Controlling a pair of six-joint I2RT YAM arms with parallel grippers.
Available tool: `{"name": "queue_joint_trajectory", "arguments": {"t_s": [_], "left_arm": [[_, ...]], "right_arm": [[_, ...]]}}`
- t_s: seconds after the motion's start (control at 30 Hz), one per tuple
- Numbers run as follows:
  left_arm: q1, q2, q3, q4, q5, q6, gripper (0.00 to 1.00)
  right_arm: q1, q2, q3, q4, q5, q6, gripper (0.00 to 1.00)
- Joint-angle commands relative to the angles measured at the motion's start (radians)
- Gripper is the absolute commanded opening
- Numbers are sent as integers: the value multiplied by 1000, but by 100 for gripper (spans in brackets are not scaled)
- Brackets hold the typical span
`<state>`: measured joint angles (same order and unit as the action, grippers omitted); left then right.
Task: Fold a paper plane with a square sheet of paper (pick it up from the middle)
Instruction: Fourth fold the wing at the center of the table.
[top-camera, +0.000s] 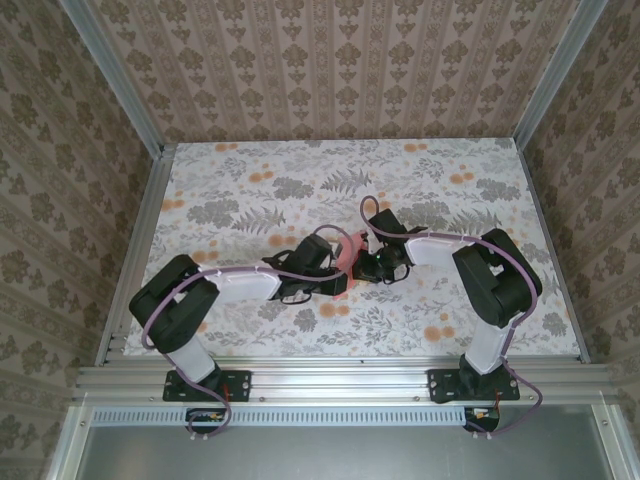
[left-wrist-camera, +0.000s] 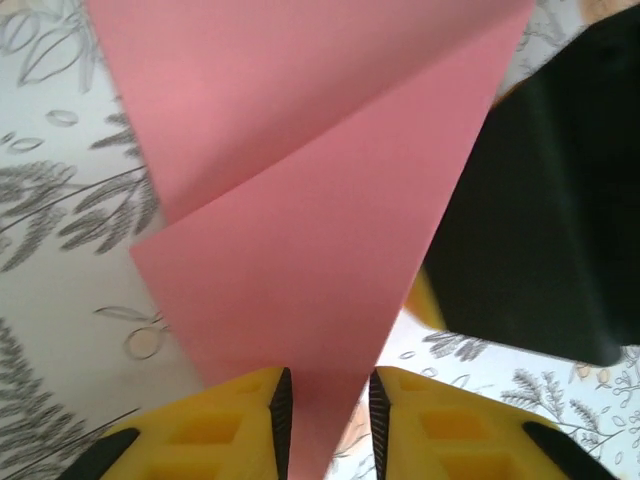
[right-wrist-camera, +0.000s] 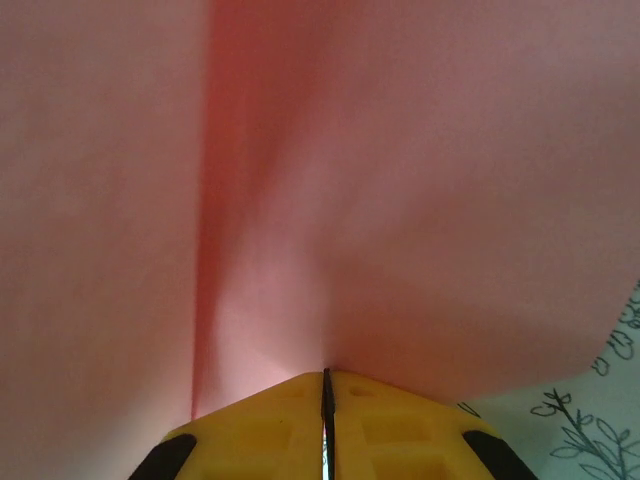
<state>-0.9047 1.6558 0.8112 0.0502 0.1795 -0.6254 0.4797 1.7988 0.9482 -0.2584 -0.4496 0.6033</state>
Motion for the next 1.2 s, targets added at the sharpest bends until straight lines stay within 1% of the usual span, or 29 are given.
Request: {"name": "queue_joint_trajectory", "arguments": {"t_s": [0.0,0.13,0.27,0.4,0.5,0.57,0.73,0.83,0.93,1.17], "left_arm": [[-26,29,49,-97,-96,40,33],[-66,47,106,-200,-199,75,35],[-102,59,142,-264,-286,92,35],[-125,66,151,-287,-329,98,37],[-131,83,161,-298,-337,102,36],[-137,92,170,-306,-344,104,34],[-140,90,166,-293,-344,100,20],[-141,83,161,-281,-335,99,16],[-141,75,153,-267,-323,93,15],[-122,46,112,-209,-276,67,16]], "right_arm": [[2,14,5,-6,2,25,11],[1,12,5,-4,-2,30,11],[2,11,7,-2,0,36,11],[2,11,7,6,-7,45,11],[2,12,8,6,-8,43,11],[2,13,9,5,-9,44,11],[2,13,10,2,-12,46,11],[2,14,9,1,-12,45,11],[2,17,11,-3,-14,42,11],[2,22,11,-11,-11,36,12]]}}
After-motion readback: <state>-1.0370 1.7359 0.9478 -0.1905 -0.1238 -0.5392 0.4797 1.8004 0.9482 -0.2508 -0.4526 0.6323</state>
